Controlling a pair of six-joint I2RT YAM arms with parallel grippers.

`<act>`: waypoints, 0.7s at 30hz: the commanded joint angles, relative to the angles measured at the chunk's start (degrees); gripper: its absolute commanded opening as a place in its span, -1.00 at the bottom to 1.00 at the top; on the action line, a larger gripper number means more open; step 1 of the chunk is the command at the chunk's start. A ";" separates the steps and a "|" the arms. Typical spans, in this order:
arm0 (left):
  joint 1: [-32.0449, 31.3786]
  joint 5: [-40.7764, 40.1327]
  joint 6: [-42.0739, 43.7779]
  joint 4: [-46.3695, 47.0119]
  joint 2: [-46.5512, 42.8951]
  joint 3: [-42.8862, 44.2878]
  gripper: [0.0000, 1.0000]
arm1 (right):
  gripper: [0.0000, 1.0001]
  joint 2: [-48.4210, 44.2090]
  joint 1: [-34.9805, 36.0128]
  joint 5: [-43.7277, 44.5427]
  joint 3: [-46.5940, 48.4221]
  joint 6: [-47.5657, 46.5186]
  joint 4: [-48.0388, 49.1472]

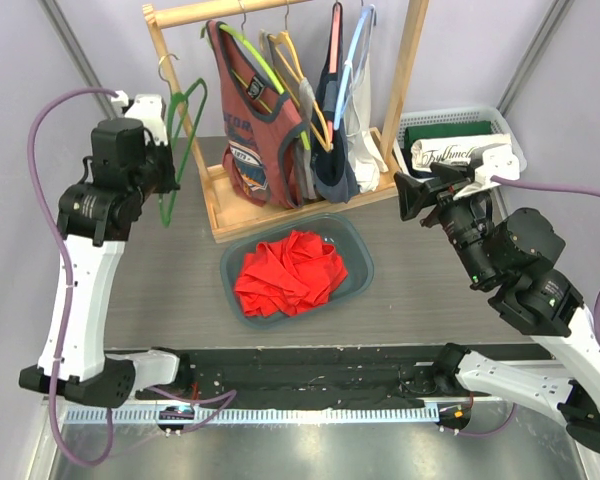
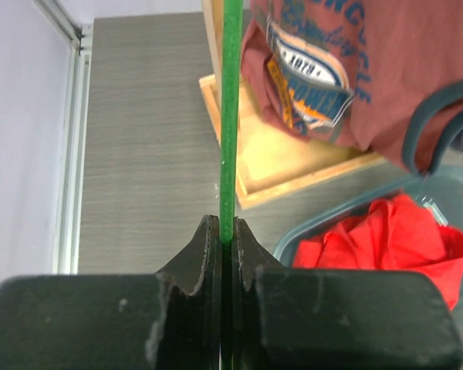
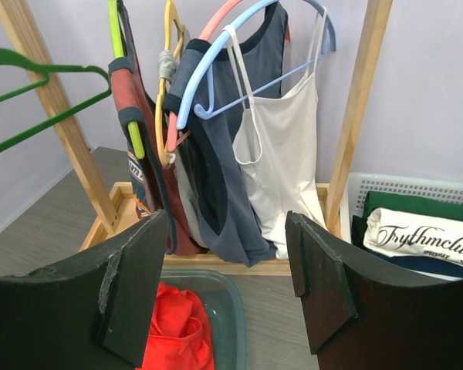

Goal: Remove the tank top from the hanger
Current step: Place the hanger at the clothesline.

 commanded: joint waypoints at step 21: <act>-1.22 0.62 -5.76 7.17 16.57 24.05 -1.00 | 0.38 0.90 0.23 -4.44 0.56 2.34 1.39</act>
